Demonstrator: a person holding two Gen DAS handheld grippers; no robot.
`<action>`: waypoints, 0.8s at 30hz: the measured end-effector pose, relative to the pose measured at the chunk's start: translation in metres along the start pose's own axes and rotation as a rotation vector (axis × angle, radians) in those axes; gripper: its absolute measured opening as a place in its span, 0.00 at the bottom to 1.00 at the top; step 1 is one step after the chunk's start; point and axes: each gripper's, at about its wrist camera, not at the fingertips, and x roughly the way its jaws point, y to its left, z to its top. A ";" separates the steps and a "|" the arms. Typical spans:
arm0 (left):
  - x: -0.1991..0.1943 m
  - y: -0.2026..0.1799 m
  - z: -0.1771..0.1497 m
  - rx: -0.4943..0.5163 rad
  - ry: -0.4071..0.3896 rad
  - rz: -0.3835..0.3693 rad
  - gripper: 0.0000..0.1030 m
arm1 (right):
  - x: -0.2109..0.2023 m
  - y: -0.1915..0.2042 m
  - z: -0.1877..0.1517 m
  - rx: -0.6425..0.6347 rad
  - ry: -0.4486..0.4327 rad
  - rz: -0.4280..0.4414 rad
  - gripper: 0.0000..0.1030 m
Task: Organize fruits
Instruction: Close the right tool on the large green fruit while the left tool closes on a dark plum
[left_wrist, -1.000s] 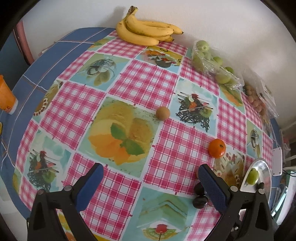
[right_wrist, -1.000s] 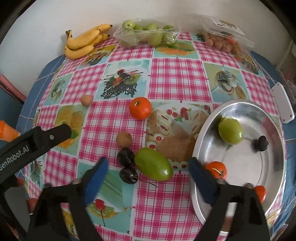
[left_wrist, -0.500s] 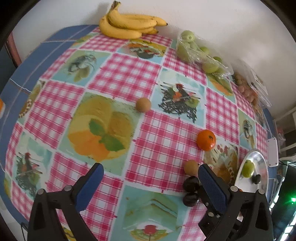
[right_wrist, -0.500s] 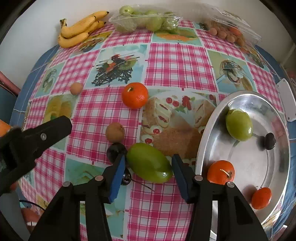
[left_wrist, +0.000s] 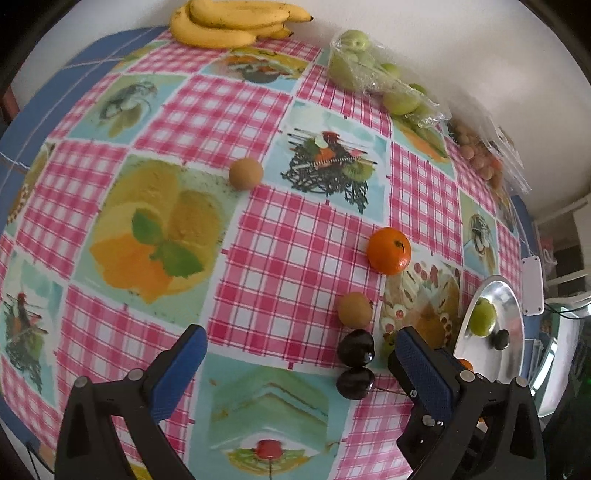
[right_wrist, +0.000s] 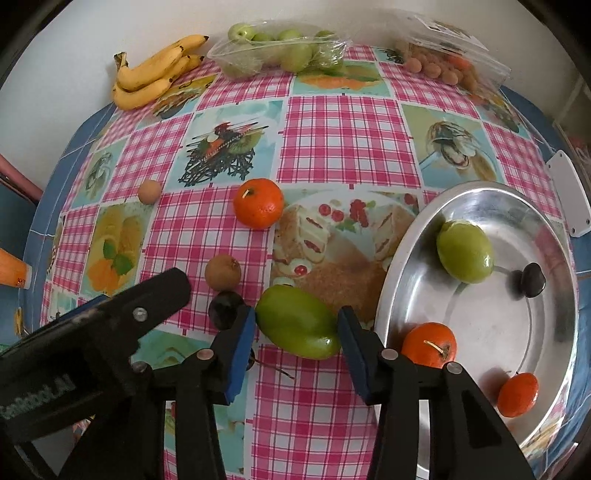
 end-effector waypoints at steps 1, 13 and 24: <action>0.001 -0.001 0.000 -0.002 0.005 -0.001 1.00 | 0.000 0.000 -0.001 -0.002 0.000 0.000 0.47; 0.000 0.006 0.003 -0.063 -0.002 -0.006 0.99 | 0.002 0.006 0.001 -0.039 -0.005 -0.029 0.47; 0.002 0.006 0.001 -0.081 0.017 0.001 0.99 | 0.008 0.010 0.001 -0.084 0.016 -0.052 0.50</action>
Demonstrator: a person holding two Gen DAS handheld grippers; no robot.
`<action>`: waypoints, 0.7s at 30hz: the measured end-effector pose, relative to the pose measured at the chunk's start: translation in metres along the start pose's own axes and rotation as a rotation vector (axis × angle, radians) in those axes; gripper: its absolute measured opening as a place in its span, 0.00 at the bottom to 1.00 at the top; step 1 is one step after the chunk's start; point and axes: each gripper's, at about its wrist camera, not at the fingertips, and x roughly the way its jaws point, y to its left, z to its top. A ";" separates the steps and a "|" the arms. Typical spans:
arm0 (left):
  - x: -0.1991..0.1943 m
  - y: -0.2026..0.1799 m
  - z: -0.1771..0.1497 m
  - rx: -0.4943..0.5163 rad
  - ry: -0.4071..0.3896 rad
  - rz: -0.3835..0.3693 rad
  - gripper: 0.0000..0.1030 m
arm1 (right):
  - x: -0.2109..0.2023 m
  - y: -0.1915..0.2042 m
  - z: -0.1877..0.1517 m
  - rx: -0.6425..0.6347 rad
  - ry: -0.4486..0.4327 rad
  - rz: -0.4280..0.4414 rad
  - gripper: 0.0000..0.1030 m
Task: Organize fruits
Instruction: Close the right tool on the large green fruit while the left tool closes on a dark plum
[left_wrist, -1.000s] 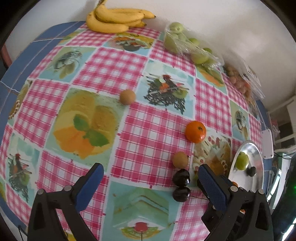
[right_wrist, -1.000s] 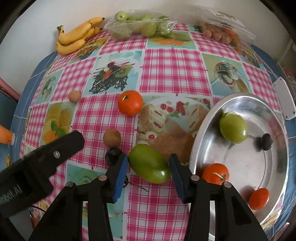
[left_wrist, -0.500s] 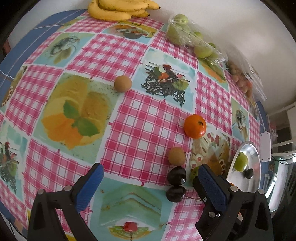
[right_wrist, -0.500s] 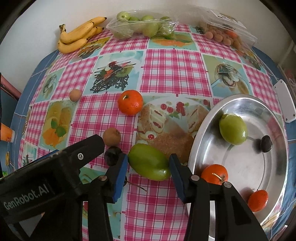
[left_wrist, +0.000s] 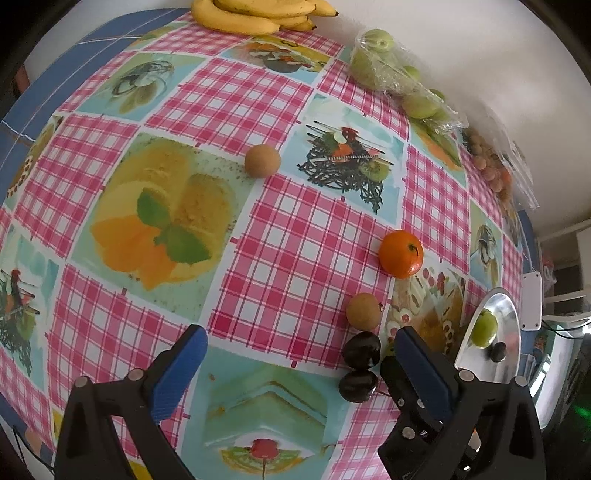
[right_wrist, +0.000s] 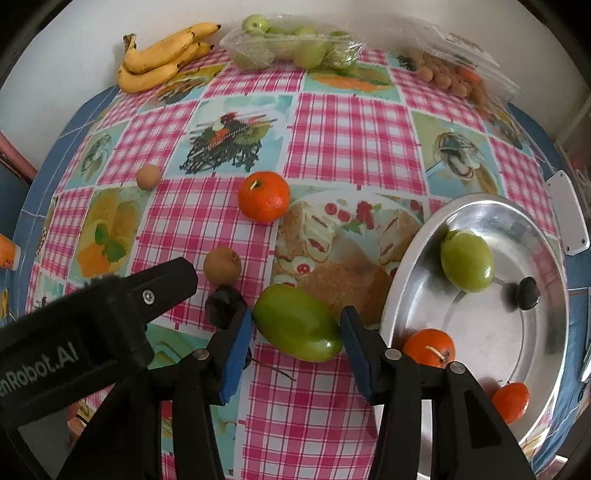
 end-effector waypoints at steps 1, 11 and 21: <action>0.000 0.000 0.000 -0.002 0.001 0.000 0.99 | 0.000 0.000 0.000 -0.004 -0.001 -0.004 0.50; -0.001 0.003 -0.001 -0.019 -0.004 0.009 0.99 | 0.008 0.006 -0.001 -0.026 0.023 -0.024 0.50; -0.005 0.004 -0.002 -0.030 -0.014 -0.006 0.98 | -0.003 0.002 0.001 0.025 -0.002 0.036 0.46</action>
